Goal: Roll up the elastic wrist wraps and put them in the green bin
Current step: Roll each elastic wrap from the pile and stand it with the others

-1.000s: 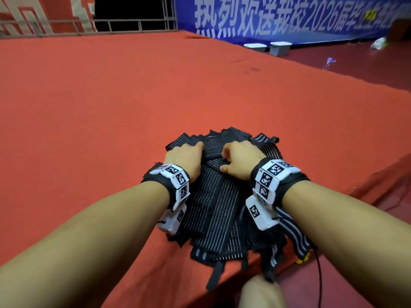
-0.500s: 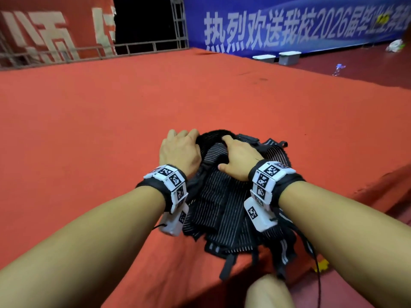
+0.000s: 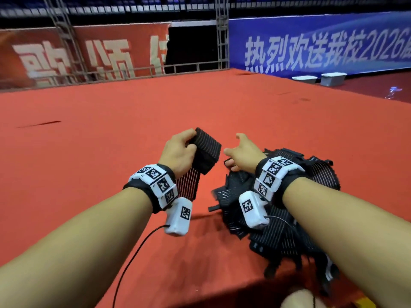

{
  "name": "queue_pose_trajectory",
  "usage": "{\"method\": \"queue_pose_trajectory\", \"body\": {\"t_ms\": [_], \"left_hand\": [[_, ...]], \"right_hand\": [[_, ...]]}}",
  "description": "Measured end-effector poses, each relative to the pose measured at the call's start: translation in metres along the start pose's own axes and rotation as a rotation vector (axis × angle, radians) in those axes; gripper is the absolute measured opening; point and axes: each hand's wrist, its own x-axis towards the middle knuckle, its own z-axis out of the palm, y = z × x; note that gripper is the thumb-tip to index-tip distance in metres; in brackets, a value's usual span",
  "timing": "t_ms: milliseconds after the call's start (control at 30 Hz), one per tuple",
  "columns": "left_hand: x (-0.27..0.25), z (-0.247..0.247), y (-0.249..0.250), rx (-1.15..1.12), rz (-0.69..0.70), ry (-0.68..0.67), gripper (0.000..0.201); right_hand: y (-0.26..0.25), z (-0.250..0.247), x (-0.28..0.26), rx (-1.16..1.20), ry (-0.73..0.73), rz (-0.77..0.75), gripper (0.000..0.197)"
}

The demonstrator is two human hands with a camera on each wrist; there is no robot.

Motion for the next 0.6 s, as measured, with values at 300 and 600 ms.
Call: {"method": "queue_pose_trajectory", "body": {"t_ms": [300, 600], "left_hand": [[-0.042, -0.063, -0.016, -0.145, -0.031, -0.014, 0.046], [-0.062, -0.09, -0.019, -0.149, -0.057, -0.032, 0.017]], "right_hand": [[-0.066, 0.063, -0.028, 0.279, -0.09, -0.209, 0.014], [-0.081, 0.086, -0.039, 0.07, -0.016, -0.363, 0.021]]}}
